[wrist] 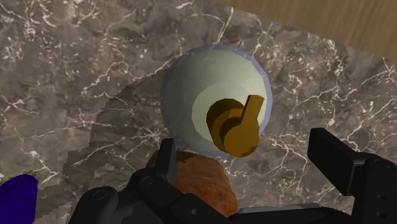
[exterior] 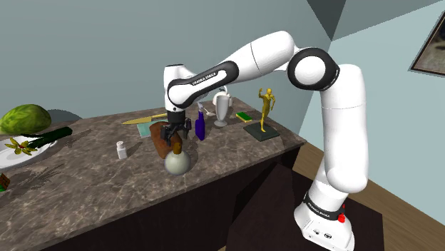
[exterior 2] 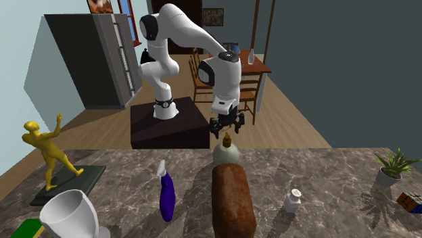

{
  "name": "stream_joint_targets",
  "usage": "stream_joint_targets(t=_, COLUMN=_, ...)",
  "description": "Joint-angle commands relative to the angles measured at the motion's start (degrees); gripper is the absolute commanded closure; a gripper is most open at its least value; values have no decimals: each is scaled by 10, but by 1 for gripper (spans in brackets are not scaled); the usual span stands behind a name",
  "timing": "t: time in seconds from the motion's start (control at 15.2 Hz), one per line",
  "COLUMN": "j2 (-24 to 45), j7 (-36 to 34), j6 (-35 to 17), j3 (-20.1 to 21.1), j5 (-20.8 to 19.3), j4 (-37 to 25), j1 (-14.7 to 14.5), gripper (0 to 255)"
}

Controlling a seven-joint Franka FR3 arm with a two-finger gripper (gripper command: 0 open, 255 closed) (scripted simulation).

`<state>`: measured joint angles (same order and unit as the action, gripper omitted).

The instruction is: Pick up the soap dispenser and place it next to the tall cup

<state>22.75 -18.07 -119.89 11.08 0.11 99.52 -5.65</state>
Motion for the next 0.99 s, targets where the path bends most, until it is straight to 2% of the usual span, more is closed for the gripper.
stream_joint_targets(t=0.0, j2=10, j7=-2, j6=-11, j3=-1, j5=-2, j4=1, j1=-2, gripper=0)
stream_joint_targets(t=0.33, j2=26, j7=-4, j6=-41, j3=-2, j5=-5, j4=15, j1=-4, gripper=0)
stream_joint_targets(t=0.79, j2=26, j7=-4, j6=-41, j3=-2, j5=-5, j4=15, j1=-4, gripper=0)
stream_joint_targets(t=0.86, j2=26, j7=-4, j6=-41, j3=-2, j5=-5, j4=15, j1=-4, gripper=255)
stream_joint_targets(t=0.92, j2=26, j7=-4, j6=-41, j3=-2, j5=-5, j4=15, j1=-4, gripper=255)
